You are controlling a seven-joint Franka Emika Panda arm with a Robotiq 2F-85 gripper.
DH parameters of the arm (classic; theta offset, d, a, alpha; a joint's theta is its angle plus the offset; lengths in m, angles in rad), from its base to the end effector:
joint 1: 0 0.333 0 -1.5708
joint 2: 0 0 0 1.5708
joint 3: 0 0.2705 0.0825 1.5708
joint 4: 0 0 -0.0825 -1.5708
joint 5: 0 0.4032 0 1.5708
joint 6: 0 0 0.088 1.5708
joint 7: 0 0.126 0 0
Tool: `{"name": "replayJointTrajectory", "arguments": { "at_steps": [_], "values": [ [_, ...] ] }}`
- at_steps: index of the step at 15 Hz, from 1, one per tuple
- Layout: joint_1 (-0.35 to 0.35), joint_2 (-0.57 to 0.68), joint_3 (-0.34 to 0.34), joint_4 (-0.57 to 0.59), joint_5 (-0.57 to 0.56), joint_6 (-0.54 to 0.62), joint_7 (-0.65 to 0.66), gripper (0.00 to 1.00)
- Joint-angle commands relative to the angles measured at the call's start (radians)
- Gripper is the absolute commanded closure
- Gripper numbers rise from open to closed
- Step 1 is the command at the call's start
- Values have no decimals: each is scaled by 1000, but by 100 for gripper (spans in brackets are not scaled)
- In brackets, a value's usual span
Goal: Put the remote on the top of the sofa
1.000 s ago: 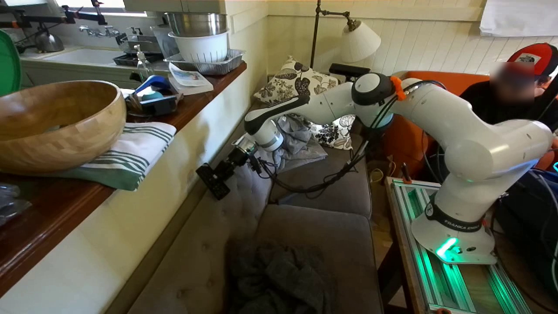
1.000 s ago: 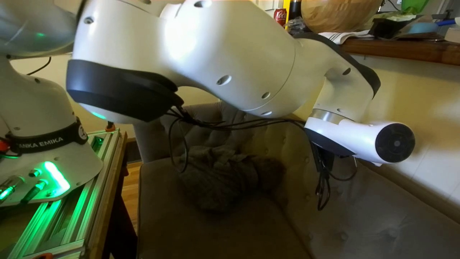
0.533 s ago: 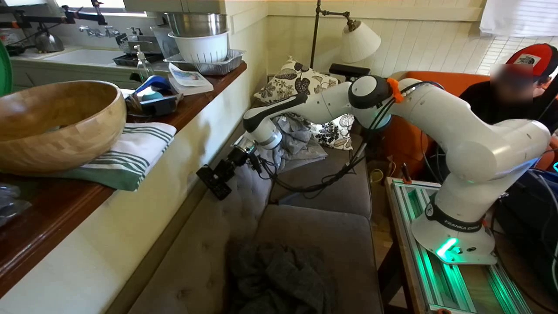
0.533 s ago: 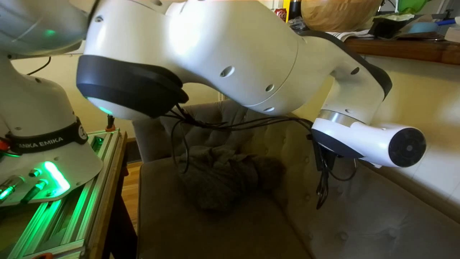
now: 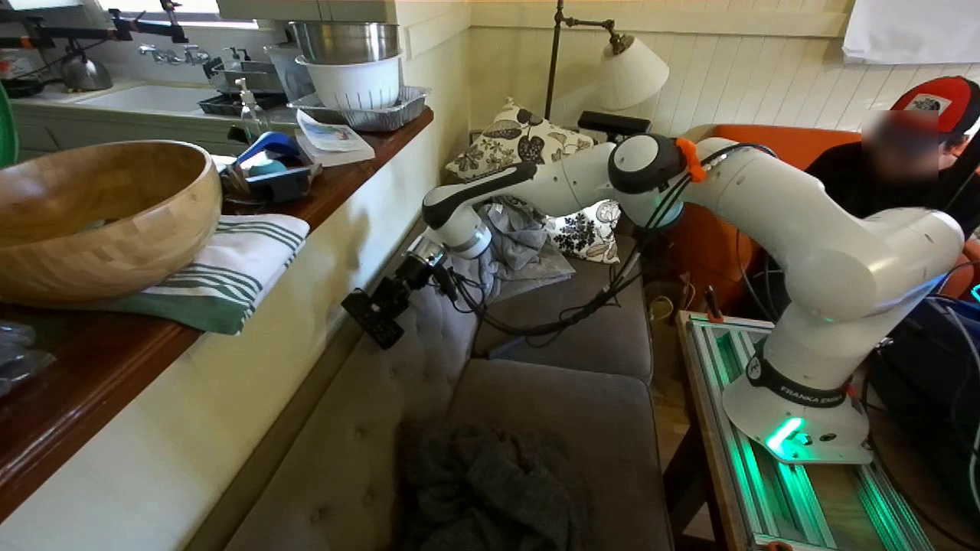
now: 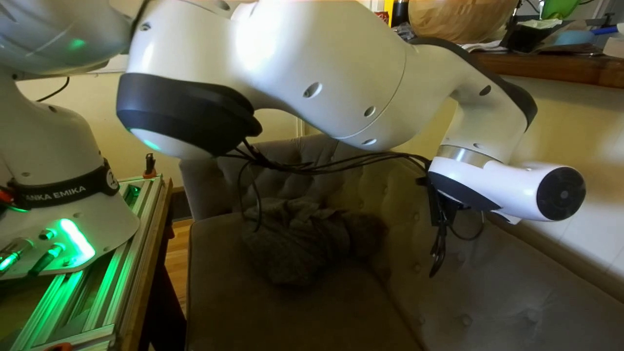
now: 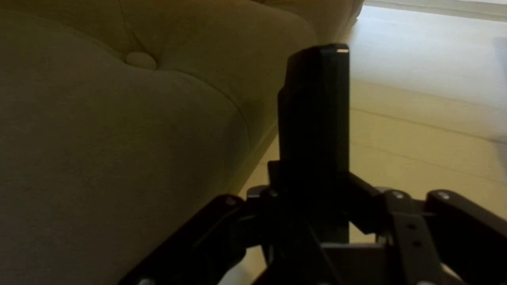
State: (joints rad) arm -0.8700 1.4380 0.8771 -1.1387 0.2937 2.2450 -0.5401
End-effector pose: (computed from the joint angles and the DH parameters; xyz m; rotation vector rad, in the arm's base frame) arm 0.7124 -0.1578 0.0555 -2.0318 0.2771 -0.4005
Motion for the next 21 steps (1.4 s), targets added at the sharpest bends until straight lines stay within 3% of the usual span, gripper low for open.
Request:
{"name": "replayJointTrajectory", "arguments": {
  "at_steps": [1,2,3,9,21],
  "values": [
    [4,0,-4,6,0,0,7,66],
    [6,0,-5,9,0,0,11,66],
    [15,2,-12,22,-4,-20,23,91],
    [48,-1,-62,42,-11,-38,55,91],
    [74,6,-92,158,-10,-166,146,91]
  ]
}}
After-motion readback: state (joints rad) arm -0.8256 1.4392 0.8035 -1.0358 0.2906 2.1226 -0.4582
